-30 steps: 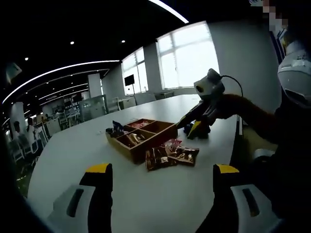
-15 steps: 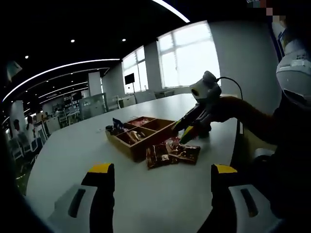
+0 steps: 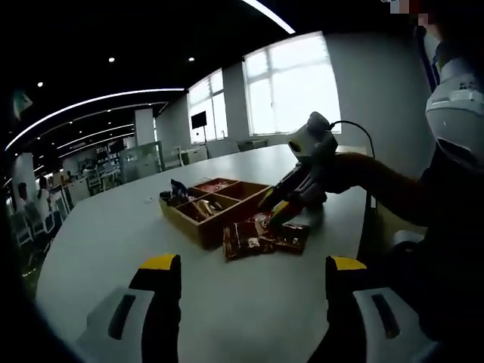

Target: Pick up the scattered marshmallows, QQ candies, Oreo cookies, and mixed nuts on the table and sort them into separate containers

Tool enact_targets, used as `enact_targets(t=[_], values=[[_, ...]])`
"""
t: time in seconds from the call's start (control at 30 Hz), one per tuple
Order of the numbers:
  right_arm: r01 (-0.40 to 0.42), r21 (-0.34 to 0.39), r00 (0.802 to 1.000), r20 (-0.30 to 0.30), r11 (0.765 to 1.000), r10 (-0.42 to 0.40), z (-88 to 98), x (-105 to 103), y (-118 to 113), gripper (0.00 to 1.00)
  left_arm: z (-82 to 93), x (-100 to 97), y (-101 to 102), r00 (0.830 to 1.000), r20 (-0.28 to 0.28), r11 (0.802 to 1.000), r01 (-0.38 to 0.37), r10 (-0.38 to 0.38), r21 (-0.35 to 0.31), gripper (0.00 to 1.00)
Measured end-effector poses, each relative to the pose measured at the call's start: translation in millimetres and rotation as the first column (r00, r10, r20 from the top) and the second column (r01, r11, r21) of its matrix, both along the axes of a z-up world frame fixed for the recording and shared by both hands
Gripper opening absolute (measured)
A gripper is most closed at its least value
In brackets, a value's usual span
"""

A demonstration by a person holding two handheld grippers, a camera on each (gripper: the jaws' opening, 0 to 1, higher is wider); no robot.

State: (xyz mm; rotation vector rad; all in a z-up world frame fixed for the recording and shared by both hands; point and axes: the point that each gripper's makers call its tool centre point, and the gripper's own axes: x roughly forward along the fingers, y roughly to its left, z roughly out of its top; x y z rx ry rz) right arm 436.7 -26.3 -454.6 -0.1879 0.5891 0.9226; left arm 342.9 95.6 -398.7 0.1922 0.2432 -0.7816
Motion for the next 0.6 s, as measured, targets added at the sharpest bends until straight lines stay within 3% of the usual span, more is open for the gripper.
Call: enact_targets(t=[0.33,0.6], values=[[0.027,-0.059,0.999,-0.016,0.998,-0.028,-7.7,3,-5,0.31,-1.3,2.1,-1,1.000,-0.004,1.000,0.005,-0.005,-0.008,0.82],[0.005,-0.111,1.000,0.005,0.994,-0.005,-10.7,3,-6,0.29,-3.9,2.8,-2,1.000,-0.009,1.000,0.007,-0.007,-0.008,0.81]])
